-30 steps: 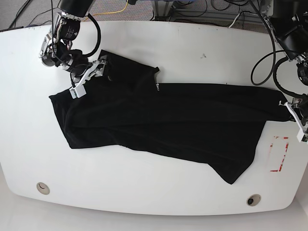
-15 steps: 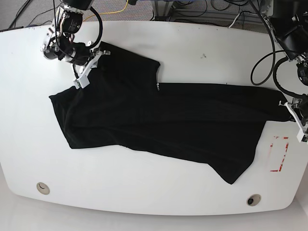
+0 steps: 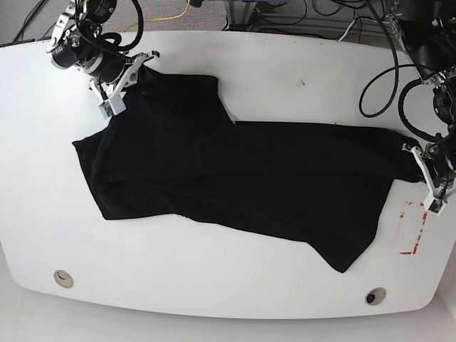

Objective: Layout the t-shirt on the table in an organized manner, then fold the t-shirt properly
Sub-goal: 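Lift the shirt edge with both grippers and stretch it between them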

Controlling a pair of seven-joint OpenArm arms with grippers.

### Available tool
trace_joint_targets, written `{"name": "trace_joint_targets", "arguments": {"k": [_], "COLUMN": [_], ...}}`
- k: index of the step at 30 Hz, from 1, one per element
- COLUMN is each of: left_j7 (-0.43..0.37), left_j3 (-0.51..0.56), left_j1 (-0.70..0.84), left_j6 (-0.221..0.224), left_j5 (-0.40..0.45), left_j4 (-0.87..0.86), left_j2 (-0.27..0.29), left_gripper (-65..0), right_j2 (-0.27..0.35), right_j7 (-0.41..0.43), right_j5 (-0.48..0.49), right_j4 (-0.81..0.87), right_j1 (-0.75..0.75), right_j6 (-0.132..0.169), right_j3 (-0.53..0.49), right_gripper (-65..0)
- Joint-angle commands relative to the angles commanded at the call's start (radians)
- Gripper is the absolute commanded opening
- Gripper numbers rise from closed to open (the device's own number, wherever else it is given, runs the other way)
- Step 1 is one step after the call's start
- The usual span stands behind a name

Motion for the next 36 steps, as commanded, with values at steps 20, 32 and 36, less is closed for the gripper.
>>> {"name": "trace_joint_targets", "arguments": {"k": [20,32,36], "left_j7": [0.000,0.000,0.000], "left_j3": [-0.034,-0.026,-0.026], "left_j1": [-0.029,-0.276,-0.370], "left_j6": [0.000,0.000,0.000], "left_j5": [0.006,0.006,0.002], "left_j4": [0.089,0.089,0.089], "left_j2": [0.035,0.153,0.186], "left_gripper": [-65.0,-65.0,-65.0], "right_j2": [0.112,0.262,0.321], "right_j7": [-0.003,-0.003,-0.002], "right_j5": [0.296,0.196,0.147], "right_j4": [-0.002,-0.061,-0.138], "right_j1": [0.061,0.348,0.471], "right_j6": [0.000,0.000,0.000], "right_j3": [0.324,0.272,0.212], "right_gripper": [-65.0,-65.0,-65.0]}}
